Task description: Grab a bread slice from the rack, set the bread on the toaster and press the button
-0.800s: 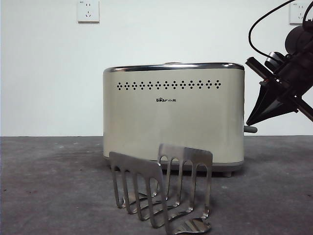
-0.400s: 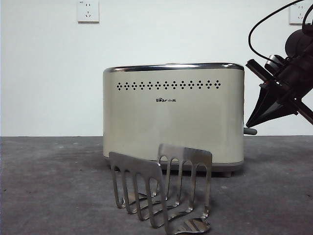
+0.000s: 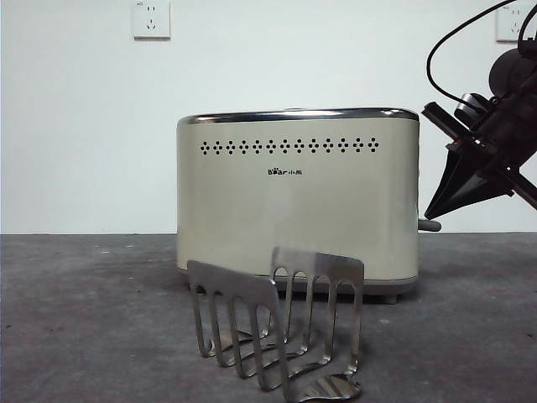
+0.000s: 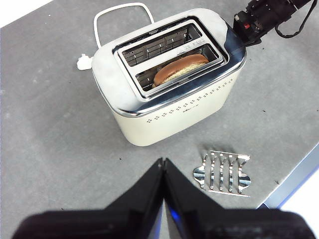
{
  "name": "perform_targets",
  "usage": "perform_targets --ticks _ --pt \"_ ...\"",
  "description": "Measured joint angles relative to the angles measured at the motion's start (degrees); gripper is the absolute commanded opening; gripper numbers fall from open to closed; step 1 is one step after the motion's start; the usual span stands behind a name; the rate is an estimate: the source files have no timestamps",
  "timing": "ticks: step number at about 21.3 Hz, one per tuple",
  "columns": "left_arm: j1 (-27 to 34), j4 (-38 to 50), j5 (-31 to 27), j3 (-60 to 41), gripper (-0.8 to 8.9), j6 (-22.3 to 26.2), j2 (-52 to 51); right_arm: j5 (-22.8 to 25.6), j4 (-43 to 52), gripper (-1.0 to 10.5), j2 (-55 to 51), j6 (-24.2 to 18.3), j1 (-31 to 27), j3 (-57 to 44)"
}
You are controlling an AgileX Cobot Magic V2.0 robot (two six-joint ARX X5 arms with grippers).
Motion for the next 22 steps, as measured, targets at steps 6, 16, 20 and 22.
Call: perform_targets --ticks 6,16,20,22 --pt "0.0 0.0 0.0 0.0 -0.09 0.0 0.0 -1.88 0.04 -0.1 0.09 0.02 -0.09 0.17" --pt "0.0 0.0 0.02 0.0 -0.09 0.02 0.0 -1.97 -2.19 -0.1 -2.45 0.02 0.15 -0.42" --pt "0.0 0.0 0.02 0.0 -0.09 0.0 0.0 -0.07 -1.73 -0.1 -5.97 0.02 0.33 -1.05" --pt "0.0 0.0 0.02 0.0 -0.09 0.02 0.0 0.2 -1.31 -0.1 -8.44 0.02 0.31 -1.05"
